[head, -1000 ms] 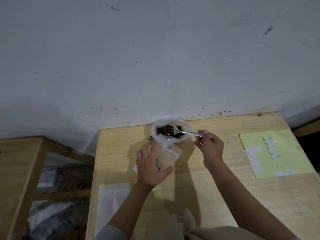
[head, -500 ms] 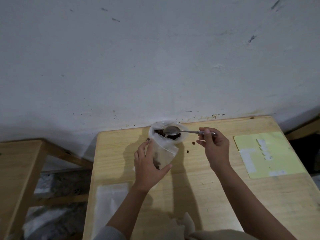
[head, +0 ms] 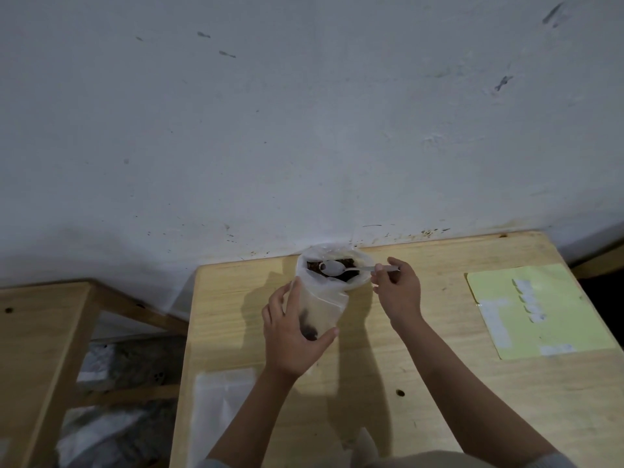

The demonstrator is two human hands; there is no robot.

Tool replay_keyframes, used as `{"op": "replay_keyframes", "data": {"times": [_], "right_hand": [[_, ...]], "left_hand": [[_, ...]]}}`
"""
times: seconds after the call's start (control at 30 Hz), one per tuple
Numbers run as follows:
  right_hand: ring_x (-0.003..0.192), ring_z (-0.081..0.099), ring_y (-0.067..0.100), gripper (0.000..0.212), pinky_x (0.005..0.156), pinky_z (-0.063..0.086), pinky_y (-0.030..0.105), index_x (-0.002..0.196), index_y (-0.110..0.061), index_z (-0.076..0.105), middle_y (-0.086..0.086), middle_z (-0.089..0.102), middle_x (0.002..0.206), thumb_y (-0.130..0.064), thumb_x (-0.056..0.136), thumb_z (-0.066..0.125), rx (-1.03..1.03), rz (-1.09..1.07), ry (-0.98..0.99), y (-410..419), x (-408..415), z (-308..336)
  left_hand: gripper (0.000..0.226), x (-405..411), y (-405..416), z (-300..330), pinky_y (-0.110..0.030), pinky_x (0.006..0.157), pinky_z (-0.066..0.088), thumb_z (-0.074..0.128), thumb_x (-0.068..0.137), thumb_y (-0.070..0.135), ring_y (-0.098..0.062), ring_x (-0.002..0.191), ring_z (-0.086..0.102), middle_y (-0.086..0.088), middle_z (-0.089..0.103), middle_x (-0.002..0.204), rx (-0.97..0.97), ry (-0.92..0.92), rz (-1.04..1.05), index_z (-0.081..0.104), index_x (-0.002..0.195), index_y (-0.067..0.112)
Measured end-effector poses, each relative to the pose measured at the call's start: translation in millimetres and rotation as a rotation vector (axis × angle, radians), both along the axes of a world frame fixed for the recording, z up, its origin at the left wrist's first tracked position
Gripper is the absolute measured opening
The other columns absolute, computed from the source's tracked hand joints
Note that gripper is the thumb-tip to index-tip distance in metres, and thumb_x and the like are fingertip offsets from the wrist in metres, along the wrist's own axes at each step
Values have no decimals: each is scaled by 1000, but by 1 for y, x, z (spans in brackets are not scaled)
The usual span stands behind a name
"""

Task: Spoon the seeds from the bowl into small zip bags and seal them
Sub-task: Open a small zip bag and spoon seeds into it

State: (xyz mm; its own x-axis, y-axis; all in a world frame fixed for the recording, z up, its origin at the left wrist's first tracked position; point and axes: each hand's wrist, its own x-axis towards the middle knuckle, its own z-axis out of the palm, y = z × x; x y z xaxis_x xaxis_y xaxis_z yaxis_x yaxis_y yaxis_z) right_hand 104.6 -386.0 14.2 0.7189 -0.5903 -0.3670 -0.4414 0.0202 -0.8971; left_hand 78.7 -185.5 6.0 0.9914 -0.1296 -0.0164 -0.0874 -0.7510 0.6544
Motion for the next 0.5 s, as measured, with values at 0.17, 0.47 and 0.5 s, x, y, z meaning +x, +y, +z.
{"op": "replay_keyframes", "data": {"times": [0.17,0.47,0.5], "right_hand": [[99,53,15,42,78,45,29,131,-13,47,4,41,126,-22,92,59,-203,-63,-30,6,-23,14],[78,67,16,4,77,55,30,85,-8,72,1,71,79,-11,81,72,68,350,-227,17,-59,41],[76,67,15,3,75,55,30,83,-7,72,1,71,76,-8,81,72,81,342,-243,18,-60,43]], "left_hand": [[110,1,-3,4,-47,95,45,67,55,73,-21,119,29,1,28,135,-29,-6,18,22,149,36],[111,-9,-18,23,-43,92,47,69,54,72,-18,118,28,2,29,129,-101,-86,20,22,149,36],[113,-12,-19,26,-40,93,47,69,53,72,-17,119,27,3,28,130,-122,-79,6,22,149,36]]}}
